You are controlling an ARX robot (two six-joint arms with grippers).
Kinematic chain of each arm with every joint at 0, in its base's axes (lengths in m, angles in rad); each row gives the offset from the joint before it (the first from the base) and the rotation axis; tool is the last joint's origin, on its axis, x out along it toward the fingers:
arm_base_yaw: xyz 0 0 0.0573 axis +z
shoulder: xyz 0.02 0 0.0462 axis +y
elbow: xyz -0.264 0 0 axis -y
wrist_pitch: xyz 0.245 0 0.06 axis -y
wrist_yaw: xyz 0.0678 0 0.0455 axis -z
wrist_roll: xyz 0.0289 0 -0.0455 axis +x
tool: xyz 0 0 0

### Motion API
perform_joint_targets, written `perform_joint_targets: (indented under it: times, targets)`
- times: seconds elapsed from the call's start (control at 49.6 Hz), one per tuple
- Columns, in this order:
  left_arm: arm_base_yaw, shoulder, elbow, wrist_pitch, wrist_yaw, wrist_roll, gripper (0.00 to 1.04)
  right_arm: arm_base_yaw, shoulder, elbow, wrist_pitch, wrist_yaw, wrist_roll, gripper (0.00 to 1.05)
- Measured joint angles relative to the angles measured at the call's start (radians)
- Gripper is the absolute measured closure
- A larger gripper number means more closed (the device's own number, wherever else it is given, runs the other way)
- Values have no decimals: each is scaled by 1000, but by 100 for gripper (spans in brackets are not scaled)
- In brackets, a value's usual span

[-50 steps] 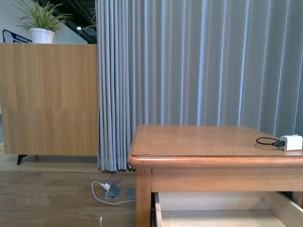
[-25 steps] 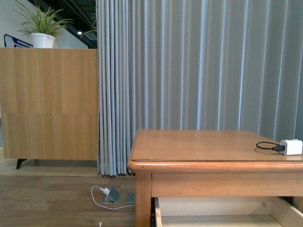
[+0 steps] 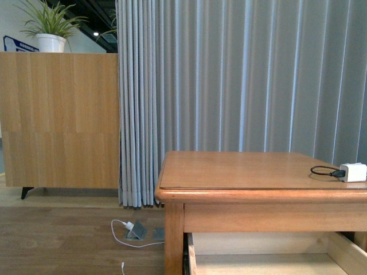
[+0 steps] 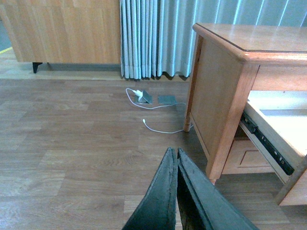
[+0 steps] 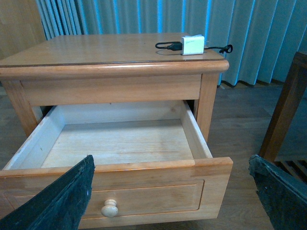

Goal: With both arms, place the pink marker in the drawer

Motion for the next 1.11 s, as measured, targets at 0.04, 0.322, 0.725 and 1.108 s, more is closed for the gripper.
perform_joint_targets:
  times: [0.04,0.322,0.725,1.108]
  targets:
    - [0,0,0,0,0,0,101,0,0,0,0,0,0,8]
    - [0,0,0,0,0,0,77,-17,38,31,-127,-77,-167,8]
    - [0,-1,0,0,0,0,9,-40,729,306,-245,-172,-263,8]
    - [0,-1,0,0,0,1,6,135,1213,537,-81,-12,-235,8]
